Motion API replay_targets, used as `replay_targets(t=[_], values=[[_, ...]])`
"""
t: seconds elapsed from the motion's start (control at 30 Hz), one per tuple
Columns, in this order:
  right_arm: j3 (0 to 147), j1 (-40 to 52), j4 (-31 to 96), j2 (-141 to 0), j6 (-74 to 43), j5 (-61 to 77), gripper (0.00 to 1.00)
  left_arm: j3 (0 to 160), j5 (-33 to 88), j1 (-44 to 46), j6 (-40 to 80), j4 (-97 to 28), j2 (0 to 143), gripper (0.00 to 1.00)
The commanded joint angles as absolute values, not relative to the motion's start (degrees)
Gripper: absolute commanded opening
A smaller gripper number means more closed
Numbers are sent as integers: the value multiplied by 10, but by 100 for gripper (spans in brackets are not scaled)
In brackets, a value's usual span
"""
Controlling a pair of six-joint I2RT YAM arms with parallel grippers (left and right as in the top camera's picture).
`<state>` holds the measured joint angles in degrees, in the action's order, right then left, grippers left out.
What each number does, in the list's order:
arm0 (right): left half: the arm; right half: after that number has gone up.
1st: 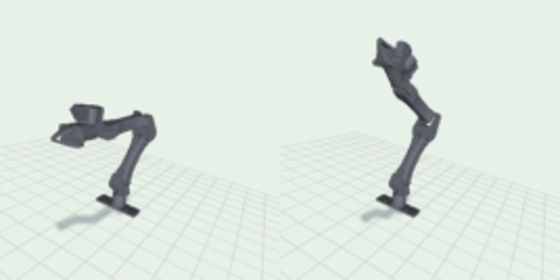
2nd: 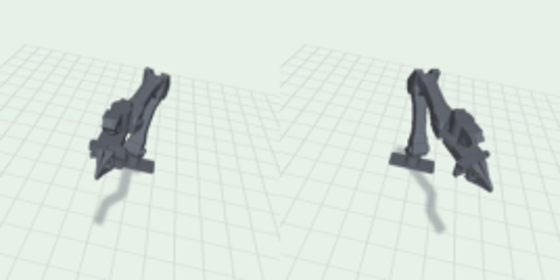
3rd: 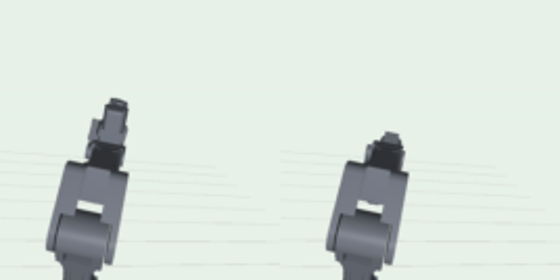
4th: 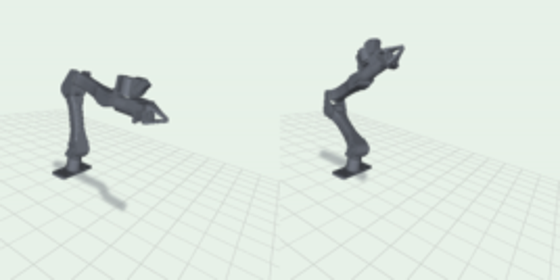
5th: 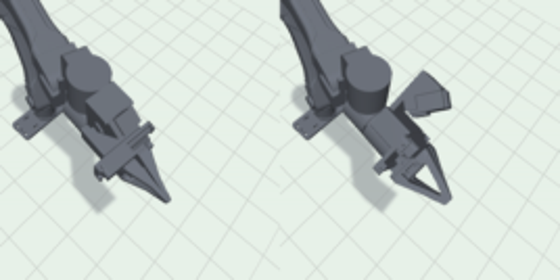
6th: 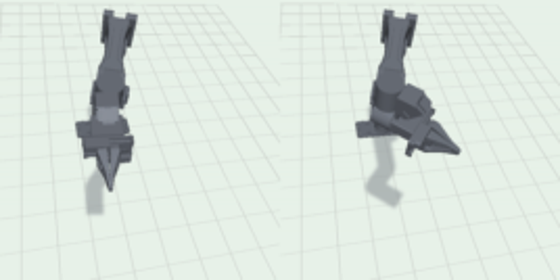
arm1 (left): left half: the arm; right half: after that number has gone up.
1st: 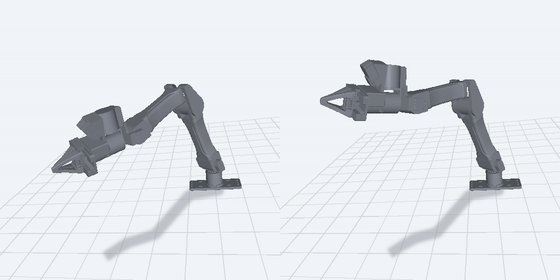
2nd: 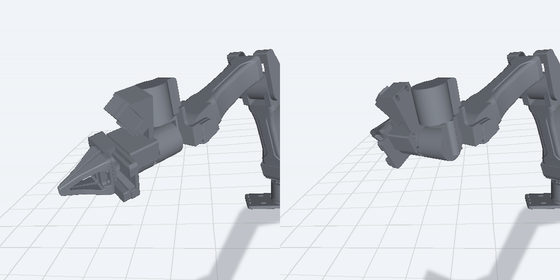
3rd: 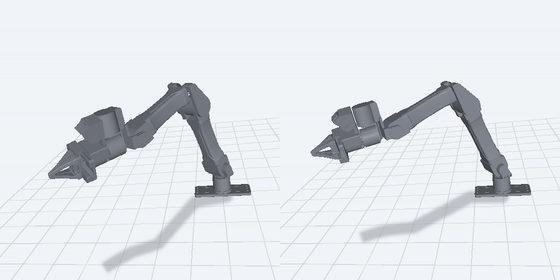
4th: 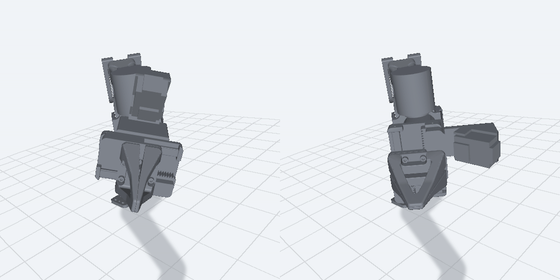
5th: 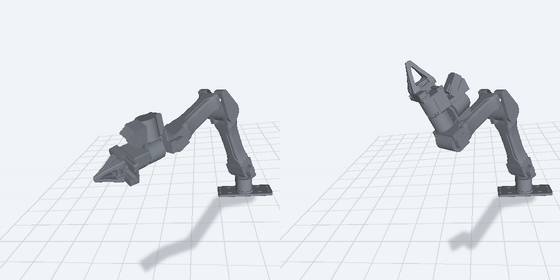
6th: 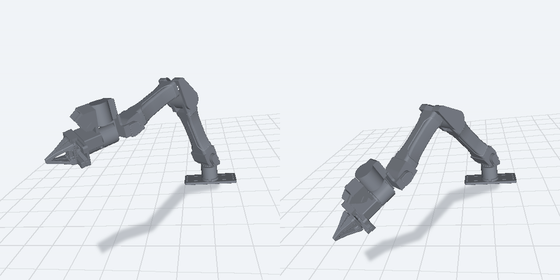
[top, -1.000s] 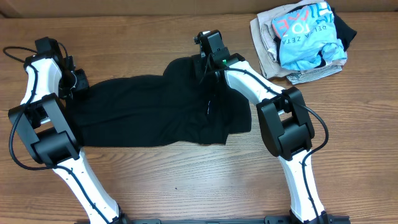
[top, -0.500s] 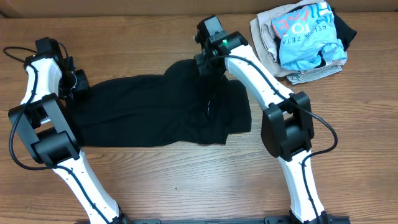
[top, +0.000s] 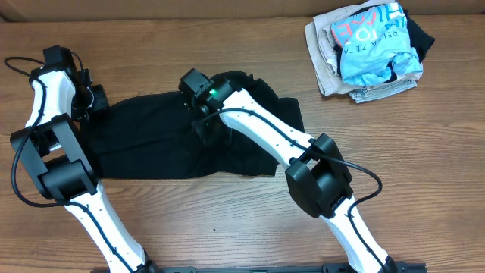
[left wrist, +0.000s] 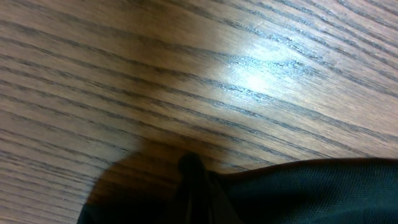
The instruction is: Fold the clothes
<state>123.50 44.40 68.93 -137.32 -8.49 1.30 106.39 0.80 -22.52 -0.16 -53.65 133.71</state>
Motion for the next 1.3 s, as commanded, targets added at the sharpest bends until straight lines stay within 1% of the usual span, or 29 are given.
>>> replay_targets(t=[0.0,0.1,0.17,0.23,0.3,0.43,0.57,0.8,0.87,0.93,0.97,1.03,1.07,1.1,1.27], values=[[1236,383,648,-1363,-114,-45,56,1052,-2,-229,2,-548,1351,5],[1236,346,605,-1363,-114,-45,69,1052,-2,-229,2,-548,1351,5],[1236,317,571,-1363,-114,-44,73,1052,-2,-229,2,-547,1351,4],[1236,290,539,-1364,-116,-37,73,1052,-2,-229,2,-546,1351,5],[1230,253,488,-1368,-116,3,73,1052,-2,-229,2,-545,1351,5],[1229,227,460,-1378,-116,49,66,1052,-2,-229,2,-544,1351,5],[1229,223,454,-1395,-98,89,64,1052,-2,-229,2,-540,1351,4],[1229,240,457,-1421,-98,111,64,1052,-2,-229,2,-540,1351,4],[1229,241,458,-1421,-98,113,59,1052,-2,-229,2,-540,1351,4],[1229,241,461,-1421,-98,116,51,1052,-2,-229,2,-540,1351,4],[1229,241,464,-1421,-98,117,42,1052,-2,-229,2,-540,1351,4],[1230,241,468,-1421,-94,117,13,1052,-2,-229,2,-540,1351,4],[1230,241,468,-1421,-89,117,6,1052,-2,-229,2,-540,1351,4],[1233,241,471,-1418,-83,117,4,1052,-2,-229,2,-540,1351,4],[1256,243,514,-1391,-70,117,4,1052,-2,-229,2,-540,1351,4]])
